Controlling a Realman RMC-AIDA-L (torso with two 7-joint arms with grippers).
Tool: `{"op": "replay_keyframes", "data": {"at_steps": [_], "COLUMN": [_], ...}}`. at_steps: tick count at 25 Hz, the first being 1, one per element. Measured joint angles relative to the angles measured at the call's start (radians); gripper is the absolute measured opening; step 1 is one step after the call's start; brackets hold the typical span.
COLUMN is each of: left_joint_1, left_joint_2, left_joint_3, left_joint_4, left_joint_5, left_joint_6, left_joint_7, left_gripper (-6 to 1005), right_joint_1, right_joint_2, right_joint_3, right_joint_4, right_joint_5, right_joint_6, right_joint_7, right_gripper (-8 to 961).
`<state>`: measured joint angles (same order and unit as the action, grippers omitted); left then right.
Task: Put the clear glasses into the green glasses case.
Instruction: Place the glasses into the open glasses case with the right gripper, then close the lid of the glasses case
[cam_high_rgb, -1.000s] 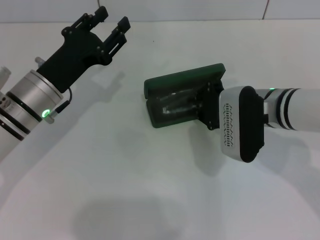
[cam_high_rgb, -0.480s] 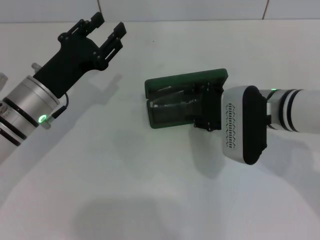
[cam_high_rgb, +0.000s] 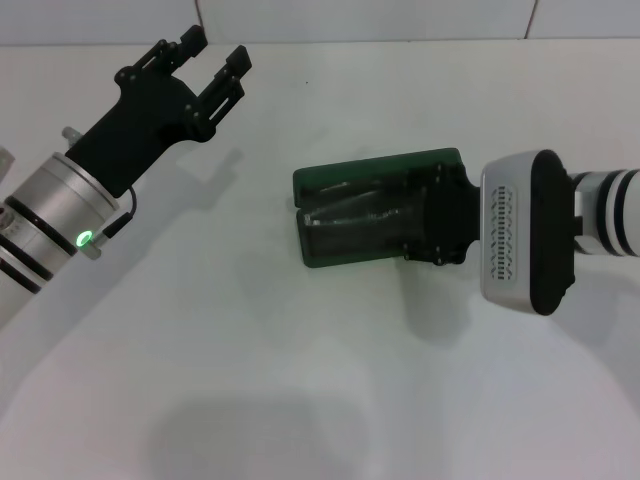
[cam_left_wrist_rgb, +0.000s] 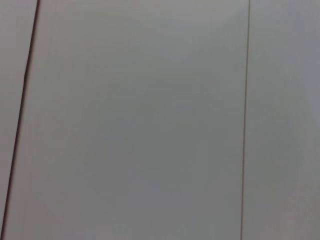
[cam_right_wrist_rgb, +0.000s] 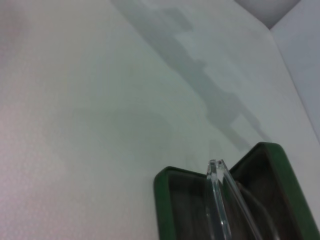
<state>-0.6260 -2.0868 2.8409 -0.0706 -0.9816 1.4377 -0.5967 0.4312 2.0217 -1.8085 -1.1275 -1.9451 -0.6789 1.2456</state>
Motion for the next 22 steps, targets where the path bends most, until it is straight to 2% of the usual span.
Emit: {"op": "replay_keyframes", "data": {"at_steps": [4,16,22], "left_joint_1": [0.000,-0.006,-0.028], "left_joint_2": [-0.001,-0.003,-0.003], "left_joint_3": [0.000,0.000,0.000], "left_joint_4": [0.000,0.000,0.000], "left_joint_5": [0.000,0.000,0.000], "left_joint_6": [0.001,0.001,-0.002], "left_joint_7": [0.000,-0.013,-0.015], "left_gripper": [596,597,597], "right_joint_1": [-0.002,0.007,0.008], "right_joint_2": [0.000,-0.003,-0.001], "right_joint_3": [0.035,0.248,0.408], "right_joint_4": [-0.012,-0.052,-0.050], "right_joint_5": [0.000,0.001,0.059], "right_joint_6": [-0.023,-0.311,-0.543], "right_joint_7": [0.003,0.080,0.081], "right_gripper": [595,596,597]}}
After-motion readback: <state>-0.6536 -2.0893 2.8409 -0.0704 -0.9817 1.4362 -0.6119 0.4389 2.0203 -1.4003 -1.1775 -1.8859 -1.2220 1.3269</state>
